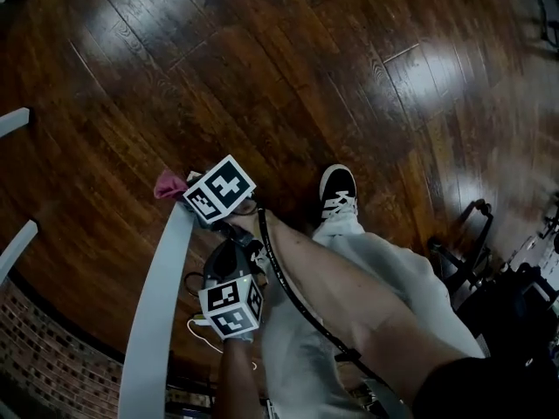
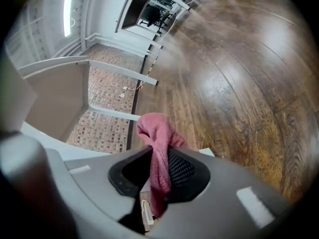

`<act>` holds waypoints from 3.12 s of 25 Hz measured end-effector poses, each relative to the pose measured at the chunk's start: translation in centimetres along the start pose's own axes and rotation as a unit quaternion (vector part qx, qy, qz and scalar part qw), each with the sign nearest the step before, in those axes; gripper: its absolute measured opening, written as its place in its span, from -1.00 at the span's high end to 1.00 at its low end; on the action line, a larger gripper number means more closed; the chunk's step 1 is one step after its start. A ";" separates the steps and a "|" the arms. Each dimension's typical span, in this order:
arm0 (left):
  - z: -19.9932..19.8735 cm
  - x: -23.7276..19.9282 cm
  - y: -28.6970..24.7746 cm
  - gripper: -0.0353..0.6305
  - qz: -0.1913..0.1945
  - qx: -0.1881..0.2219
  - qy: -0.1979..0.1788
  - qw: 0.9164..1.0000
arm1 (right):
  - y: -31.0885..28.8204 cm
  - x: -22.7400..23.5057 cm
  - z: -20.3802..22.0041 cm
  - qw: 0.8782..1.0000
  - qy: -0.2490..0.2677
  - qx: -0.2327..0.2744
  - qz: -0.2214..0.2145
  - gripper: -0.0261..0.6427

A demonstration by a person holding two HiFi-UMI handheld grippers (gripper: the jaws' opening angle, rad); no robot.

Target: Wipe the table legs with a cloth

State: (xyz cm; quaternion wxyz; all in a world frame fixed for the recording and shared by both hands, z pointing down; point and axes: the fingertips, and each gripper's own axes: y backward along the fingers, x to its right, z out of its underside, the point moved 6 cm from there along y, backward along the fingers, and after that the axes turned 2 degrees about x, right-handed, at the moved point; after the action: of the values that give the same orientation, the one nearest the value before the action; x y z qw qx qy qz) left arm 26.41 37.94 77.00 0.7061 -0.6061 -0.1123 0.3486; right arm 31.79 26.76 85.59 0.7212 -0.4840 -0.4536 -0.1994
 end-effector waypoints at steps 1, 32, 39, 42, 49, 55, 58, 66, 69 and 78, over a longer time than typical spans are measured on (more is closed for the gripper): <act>-0.4 0.6 0.9 0.89 0.007 0.001 -0.004 1.000 | 1.0 -1.3 -0.3 1.000 0.002 -0.001 -0.012 0.74; -10.1 19.8 41.0 0.89 -0.024 0.176 0.076 0.981 | 32.3 -42.0 -4.0 0.971 0.061 -0.047 -0.224 0.74; -13.6 18.9 46.6 0.89 -0.083 0.198 0.133 0.968 | 33.6 -42.9 -6.5 0.973 0.167 -0.141 -0.069 0.74; -15.5 17.4 48.1 0.89 -0.103 0.217 0.162 0.957 | 32.8 -44.4 -6.8 0.904 0.352 -0.243 -0.020 0.74; -19.0 12.6 49.1 0.89 -0.109 0.206 0.225 0.946 | 30.6 -47.1 -7.5 0.742 0.531 -0.409 -0.019 0.74; -22.1 8.2 49.1 0.89 -0.094 0.147 0.286 0.942 | 26.6 -48.6 -9.3 0.676 0.575 -0.457 -0.062 0.74; -22.9 8.1 48.9 0.89 -0.061 0.136 0.317 0.937 | 24.6 -49.7 -10.8 0.661 0.581 -0.470 -0.068 0.74; -27.4 3.8 49.5 0.89 -0.068 0.149 0.356 0.920 | 18.4 -52.8 -16.5 0.633 0.596 -0.488 -0.077 0.74; -30.2 0.4 49.9 0.89 -0.082 0.147 0.371 0.913 | 15.2 -54.3 -19.1 0.624 0.599 -0.494 -0.093 0.74; -41.0 -9.9 52.0 0.89 -0.117 0.145 0.442 0.878 | 4.9 -59.0 -32.2 0.618 0.602 -0.494 -0.104 0.74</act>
State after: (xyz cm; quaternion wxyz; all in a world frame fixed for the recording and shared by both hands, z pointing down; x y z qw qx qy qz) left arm 24.48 1.06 21.18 0.7975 -0.5708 0.1932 -0.0283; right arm 20.19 -8.30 29.22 0.4592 -0.4886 0.2019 -0.7138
